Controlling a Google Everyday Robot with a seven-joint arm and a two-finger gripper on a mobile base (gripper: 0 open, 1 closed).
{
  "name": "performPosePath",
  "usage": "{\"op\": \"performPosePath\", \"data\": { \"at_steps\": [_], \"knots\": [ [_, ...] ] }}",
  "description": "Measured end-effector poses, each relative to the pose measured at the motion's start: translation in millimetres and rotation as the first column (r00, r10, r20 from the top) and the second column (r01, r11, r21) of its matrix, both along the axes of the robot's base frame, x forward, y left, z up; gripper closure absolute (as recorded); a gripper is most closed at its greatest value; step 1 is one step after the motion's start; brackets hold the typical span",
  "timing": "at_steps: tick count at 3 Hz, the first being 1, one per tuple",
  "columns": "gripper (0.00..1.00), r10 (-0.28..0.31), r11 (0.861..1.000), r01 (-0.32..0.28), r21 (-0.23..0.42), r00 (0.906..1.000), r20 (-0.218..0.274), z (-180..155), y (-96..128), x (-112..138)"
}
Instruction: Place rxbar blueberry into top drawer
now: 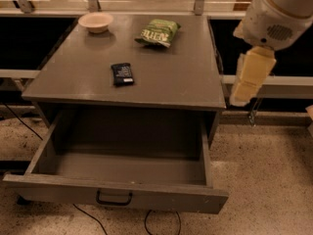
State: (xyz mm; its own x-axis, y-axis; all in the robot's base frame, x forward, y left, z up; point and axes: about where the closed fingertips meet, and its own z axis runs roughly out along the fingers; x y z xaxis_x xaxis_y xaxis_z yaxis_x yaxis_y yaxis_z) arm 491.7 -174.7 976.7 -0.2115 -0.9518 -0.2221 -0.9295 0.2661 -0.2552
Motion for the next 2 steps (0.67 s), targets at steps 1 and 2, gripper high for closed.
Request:
{"op": "performPosePath", "data": {
  "at_steps": [1,2],
  "knots": [
    [0.00,0.032,0.999,-0.032,0.025,0.9995,0.000,-4.8,23.4,24.1],
    [0.00,0.061,0.997,-0.061,0.046,0.9981,0.012,-6.4,37.1,34.9]
  ]
}}
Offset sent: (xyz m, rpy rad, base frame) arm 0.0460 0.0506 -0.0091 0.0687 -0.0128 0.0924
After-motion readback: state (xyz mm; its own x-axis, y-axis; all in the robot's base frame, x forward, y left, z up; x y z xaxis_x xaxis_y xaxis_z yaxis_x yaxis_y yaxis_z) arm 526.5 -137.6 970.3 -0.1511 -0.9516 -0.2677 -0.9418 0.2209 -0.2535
